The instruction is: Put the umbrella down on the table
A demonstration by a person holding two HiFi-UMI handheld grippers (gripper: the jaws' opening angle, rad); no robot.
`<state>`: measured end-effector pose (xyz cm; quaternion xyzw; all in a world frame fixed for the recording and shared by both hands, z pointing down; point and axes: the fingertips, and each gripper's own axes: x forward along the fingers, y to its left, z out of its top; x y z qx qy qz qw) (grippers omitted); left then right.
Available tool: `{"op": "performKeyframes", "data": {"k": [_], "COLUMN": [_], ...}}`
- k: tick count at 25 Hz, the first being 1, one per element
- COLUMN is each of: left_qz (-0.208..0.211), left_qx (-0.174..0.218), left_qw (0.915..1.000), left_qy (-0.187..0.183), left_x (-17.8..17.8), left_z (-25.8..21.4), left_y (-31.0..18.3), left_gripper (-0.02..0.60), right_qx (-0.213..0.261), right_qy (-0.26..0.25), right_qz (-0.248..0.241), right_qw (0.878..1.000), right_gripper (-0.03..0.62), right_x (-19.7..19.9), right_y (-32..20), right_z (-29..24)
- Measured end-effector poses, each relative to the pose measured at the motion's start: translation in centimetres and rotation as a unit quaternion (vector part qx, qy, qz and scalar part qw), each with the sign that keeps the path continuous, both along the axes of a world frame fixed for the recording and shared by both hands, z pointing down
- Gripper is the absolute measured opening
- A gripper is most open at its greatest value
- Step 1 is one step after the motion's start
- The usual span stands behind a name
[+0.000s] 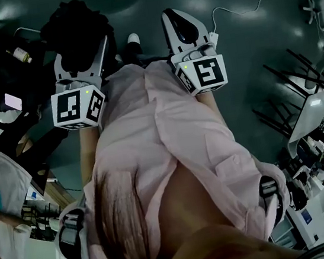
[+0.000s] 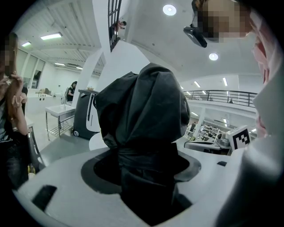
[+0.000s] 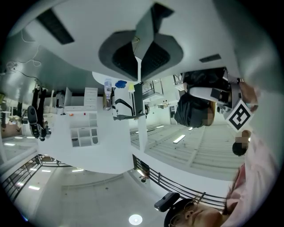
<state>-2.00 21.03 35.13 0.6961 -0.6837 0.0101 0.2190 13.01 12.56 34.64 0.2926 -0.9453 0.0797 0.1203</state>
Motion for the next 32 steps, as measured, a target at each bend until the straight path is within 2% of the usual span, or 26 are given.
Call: {"op": "performKeyframes", "data": {"k": [8, 19, 24, 32], "left_qz": [-0.005, 0.028, 0.059, 0.102], "left_qx": [0.012, 0.025, 0.024, 0.023], "left_qw": [0.9999, 0.9993, 0.9979, 0.9943], "left_qy": [-0.006, 0.002, 0.008, 0.020], "left_x": [0.2, -0.4, -2.3, -7.4], "left_z": [0.1, -0.1, 0.2, -1.3], "left_y": [-0.8, -3.2, -5.7, -10.6], "left_gripper": [0.313, 0.313, 0.313, 0.313], "right_qx": [0.003, 0.011, 0.016, 0.012], "right_qy": [-0.007, -0.008, 0.002, 0.005], "right_qz": [0.003, 0.047, 0.062, 0.097], "right_qw": [1.000, 0.999, 0.998, 0.995], "right_gripper": [0.040, 0.040, 0.040, 0.040], "right_x": [0.4, 1.1, -1.2, -5.9], "right_y": [-1.1, -2.3, -3.7, -6.8], "right_z": [0.9, 0.9, 0.9, -0.6]}}
